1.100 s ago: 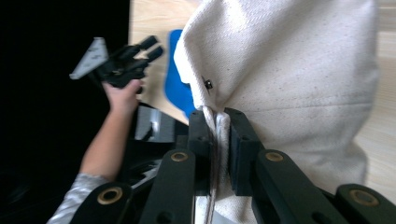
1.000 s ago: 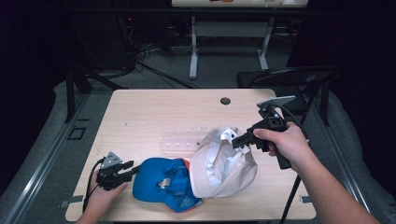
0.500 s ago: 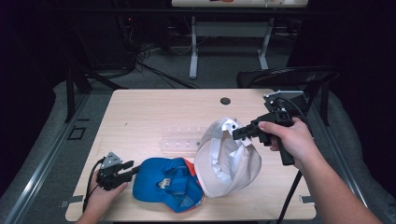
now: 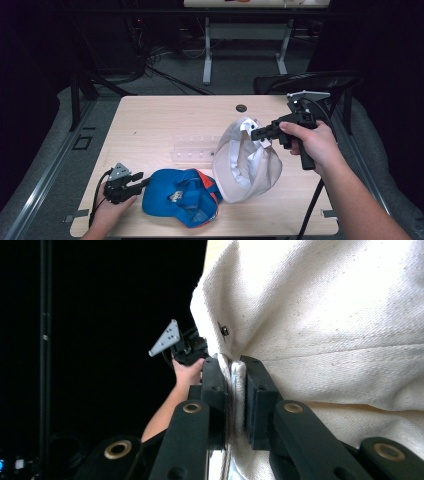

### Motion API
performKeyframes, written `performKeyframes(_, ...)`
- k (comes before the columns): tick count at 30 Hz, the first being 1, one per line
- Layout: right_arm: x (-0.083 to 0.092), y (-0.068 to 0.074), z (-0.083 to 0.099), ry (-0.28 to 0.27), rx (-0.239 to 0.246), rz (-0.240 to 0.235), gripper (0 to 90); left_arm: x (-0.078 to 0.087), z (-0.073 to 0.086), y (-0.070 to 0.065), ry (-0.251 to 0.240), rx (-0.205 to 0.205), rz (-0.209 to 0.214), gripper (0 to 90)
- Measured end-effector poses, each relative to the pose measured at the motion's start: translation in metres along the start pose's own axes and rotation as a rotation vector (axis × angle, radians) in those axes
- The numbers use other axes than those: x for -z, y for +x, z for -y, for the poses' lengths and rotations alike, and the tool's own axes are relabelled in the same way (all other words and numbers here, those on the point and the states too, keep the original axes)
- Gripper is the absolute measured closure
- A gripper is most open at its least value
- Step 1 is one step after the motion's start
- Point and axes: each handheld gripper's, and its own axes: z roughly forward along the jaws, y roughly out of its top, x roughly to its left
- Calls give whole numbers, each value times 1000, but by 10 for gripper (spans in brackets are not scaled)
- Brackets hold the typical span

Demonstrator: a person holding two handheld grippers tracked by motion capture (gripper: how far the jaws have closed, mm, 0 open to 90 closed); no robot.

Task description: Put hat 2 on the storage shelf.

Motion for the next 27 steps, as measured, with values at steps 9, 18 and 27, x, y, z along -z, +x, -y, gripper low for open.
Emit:
performKeyframes(9,-7,12,-14,-23,6,-1,822,-1,0,1,-19,8,9,578)
performKeyframes(18,-18,27,-31,-36,16,10,822,0,1,2,-29,10,4,539)
performKeyframes(27,-30,40,-44,-54,17,14,822,2,0,2,-45,12,-3,524)
